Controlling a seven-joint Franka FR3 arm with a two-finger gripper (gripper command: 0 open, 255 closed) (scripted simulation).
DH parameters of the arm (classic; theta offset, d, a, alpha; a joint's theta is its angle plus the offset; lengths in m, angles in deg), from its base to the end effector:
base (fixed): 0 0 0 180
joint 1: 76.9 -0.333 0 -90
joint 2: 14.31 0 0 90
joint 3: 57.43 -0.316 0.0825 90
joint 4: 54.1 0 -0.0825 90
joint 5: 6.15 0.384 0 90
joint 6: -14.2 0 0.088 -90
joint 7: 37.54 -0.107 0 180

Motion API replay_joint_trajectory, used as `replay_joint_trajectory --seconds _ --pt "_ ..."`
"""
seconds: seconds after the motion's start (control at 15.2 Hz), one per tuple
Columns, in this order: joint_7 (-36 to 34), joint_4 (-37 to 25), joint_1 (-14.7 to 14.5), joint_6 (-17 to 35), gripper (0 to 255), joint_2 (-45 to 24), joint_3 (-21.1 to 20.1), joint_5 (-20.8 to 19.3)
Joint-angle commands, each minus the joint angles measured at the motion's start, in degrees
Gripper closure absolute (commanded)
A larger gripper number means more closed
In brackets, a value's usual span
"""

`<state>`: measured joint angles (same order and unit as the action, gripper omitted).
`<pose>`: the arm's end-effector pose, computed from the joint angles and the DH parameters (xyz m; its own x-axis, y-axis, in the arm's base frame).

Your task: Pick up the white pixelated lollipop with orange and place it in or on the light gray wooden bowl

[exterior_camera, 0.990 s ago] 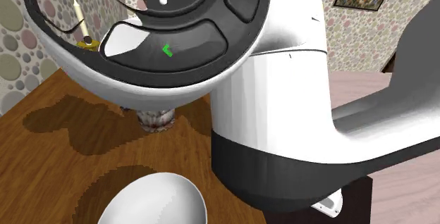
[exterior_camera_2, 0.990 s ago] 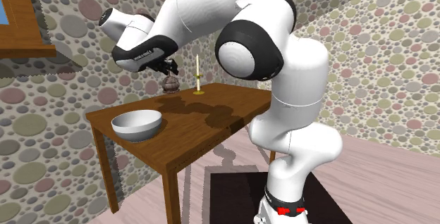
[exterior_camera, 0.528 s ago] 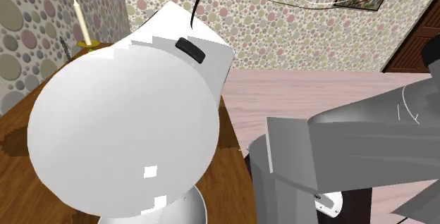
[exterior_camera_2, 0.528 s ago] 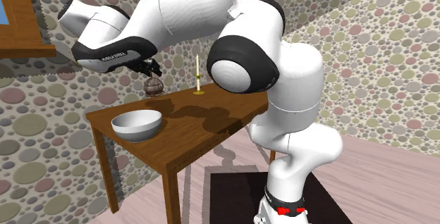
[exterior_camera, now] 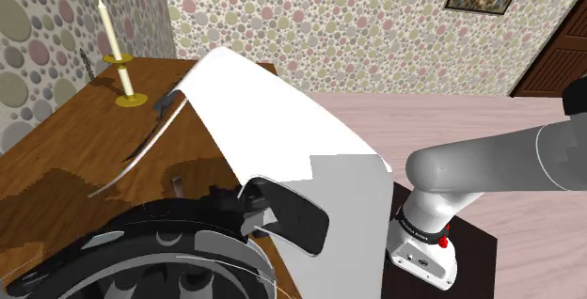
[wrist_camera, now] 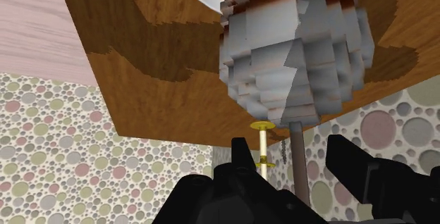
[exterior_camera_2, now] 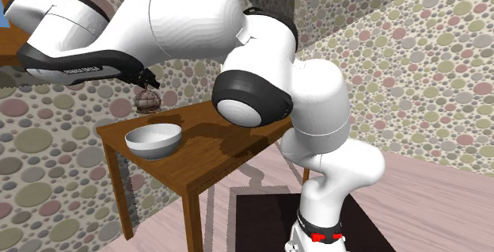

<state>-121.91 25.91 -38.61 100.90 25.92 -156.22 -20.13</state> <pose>0.1146 0.6018 0.5797 0.5674 -0.1895 0.8014 -0.4131 -0.9074 0.0779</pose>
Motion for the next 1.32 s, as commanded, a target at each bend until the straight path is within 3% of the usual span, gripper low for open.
replay_joint_trajectory --seconds 0.0,0.92,1.25 --pt "-0.67 0.65 -0.27 0.33 255 0.29 -0.28 0.28" --pt "-6.09 10.61 -2.92 7.76 255 1.57 -1.78 1.5" --pt "-6.09 10.61 -2.92 7.76 255 1.57 -1.78 1.51"
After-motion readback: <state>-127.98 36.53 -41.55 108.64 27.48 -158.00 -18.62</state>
